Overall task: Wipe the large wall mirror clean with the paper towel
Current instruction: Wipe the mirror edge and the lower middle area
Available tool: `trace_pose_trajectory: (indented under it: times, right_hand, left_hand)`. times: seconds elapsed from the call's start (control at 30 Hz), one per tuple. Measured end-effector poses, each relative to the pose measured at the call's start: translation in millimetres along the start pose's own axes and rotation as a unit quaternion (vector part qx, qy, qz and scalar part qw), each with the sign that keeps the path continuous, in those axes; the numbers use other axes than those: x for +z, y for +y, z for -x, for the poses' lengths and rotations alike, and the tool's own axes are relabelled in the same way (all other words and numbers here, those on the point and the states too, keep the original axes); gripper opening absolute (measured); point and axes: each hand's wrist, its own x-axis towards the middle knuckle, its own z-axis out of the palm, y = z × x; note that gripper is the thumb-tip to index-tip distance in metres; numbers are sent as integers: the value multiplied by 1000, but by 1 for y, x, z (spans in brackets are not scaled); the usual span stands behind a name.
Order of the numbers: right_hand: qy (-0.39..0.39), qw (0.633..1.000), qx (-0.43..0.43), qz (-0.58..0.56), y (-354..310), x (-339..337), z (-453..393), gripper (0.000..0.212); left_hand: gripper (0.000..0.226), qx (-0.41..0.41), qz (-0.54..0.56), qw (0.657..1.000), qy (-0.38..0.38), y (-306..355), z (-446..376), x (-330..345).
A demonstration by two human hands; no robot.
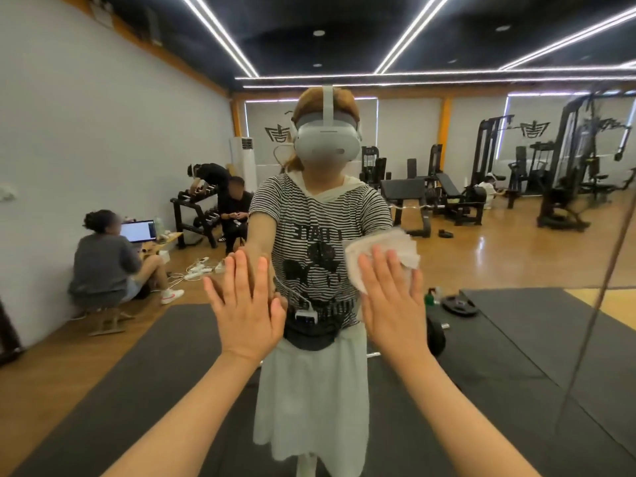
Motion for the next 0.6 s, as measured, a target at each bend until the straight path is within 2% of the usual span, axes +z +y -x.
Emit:
trace_pose_trajectory:
  times: [0.13,0.3,0.37,0.47,0.6]
  right_hand:
    - [49,990,125,-38,46,-9,0,55]
    - [85,949,296,-65,-9,-3,-21,61]
    - [56,963,259,-57,-40,-2,-27,61]
    - [19,994,95,-46,-79,7,-19,67]
    - [18,999,-23,-19,-63,12,-16,72]
  left_hand:
    - [73,1,1,1000,-1,2,0,1]
    - [75,-11,8,1000,-8,4,-1,-1]
    - [75,-9,7,1000,-8,3,0,-1]
    - [76,6,3,1000,-4,2,0,-1]
    - [76,12,5,1000,-2,0,0,0]
